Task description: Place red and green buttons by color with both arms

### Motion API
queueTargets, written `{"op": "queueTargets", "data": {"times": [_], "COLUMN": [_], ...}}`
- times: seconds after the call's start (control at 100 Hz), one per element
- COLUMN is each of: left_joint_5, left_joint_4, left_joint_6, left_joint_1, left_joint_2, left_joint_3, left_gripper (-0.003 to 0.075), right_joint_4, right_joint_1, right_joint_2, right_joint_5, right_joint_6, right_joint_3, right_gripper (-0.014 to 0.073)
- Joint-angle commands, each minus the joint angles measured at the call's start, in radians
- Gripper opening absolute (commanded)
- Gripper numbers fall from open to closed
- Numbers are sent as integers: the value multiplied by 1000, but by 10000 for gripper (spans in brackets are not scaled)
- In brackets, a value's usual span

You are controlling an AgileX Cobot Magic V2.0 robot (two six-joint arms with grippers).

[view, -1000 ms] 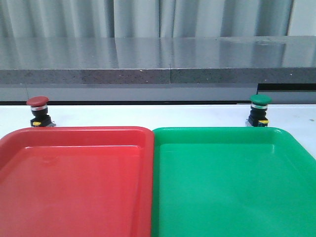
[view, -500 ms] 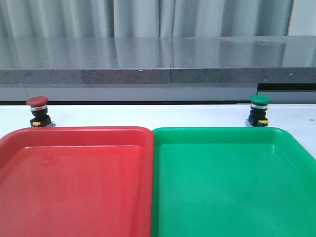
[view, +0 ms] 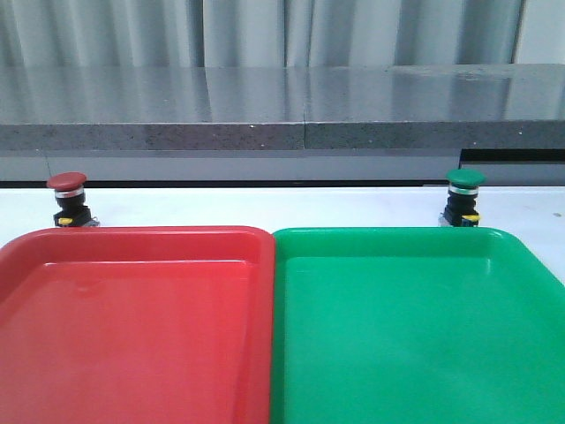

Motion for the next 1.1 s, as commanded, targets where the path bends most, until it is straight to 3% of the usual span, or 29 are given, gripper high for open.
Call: {"op": "queueTargets", "data": {"times": [0.0,0.27,0.44,0.58,0.7,0.77,0.84,1.09], "left_joint_5": [1,178,202,204,169,143,130,126], "left_joint_4": [-1,-1,-14,-32,-32,-32,-36,-36], "left_joint_6": [0,0,0,0,0,0,0,0], "left_joint_1": [2,2,2,2,2,2,2,-43], "left_joint_2": [78,322,440,504,559,595,639,874], "left_joint_3": [-94,-268,-322,-346,-348,-348,-356,-505], "left_gripper": [-20,-20,10,206,507,631,672,671], "right_joint_4": [-2,-2,-2,-2,-2,-2,-2,-2], "right_joint_1": [-3,-3,-3,-3,-3,-3,-3,-3], "right_joint_2": [-23,-23,-23,-23,-23,-23,-23,-23], "right_joint_5": [-86,-86,-86,-86,-86,-86,-86,-86], "right_joint_6": [1,1,1,1,1,1,1,1], "right_joint_3": [-19,-19,-19,-19,-19,-19,-19,-19], "right_gripper": [-55,-55,-55,-55,-55,-55,-55,-55]}}
